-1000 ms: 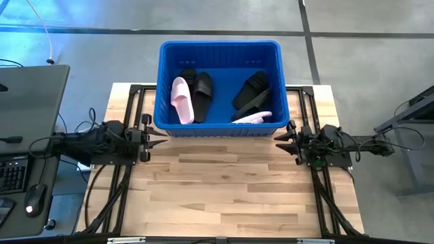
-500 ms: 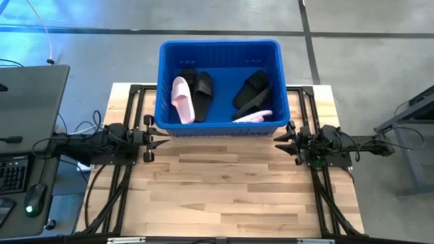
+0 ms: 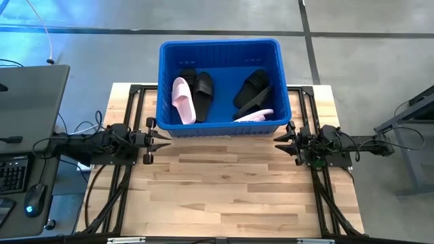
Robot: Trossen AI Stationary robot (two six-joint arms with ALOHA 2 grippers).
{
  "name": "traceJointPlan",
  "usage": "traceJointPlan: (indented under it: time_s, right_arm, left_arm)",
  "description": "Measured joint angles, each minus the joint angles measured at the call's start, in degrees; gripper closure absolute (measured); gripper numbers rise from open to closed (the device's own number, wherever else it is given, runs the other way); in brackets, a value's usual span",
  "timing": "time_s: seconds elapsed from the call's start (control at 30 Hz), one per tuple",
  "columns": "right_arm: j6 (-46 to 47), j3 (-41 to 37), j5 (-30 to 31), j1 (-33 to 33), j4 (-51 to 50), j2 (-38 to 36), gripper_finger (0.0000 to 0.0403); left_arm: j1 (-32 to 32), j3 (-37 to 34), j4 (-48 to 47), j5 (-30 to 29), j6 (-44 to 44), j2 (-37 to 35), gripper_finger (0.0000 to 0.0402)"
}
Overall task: Pick and place slides into bin
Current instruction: Return to Home Position
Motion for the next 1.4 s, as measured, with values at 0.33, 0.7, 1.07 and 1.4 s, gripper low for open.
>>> traceJointPlan:
  time_s: [0.33,0.7,1.07,1.4]
  right_arm:
    - [-0.02,-0.02,0.02,0.00,-0.05,0.00,0.0279]
    - [-0.02,-0.02,0.04,0.00,-0.08,0.02,0.0279]
    - [-0.02,-0.02,0.04,0.00,-0.23,0.02,0.0279]
    - [-0.02,-0.04,0.06,0.00,-0.23,0.02,0.0279]
  left_arm:
    - [0.00,0.00,-0.08,-0.48,-5.41,0.02,0.0332]
    - [-0.04,-0.02,-0.37,-2.56,2.45,0.09,0.0332]
    - [-0.02,-0.02,-0.16,-2.76,2.69,0.04,0.0332]
    - [-0.02,-0.02,-0.13,-2.78,2.69,0.04,0.0332]
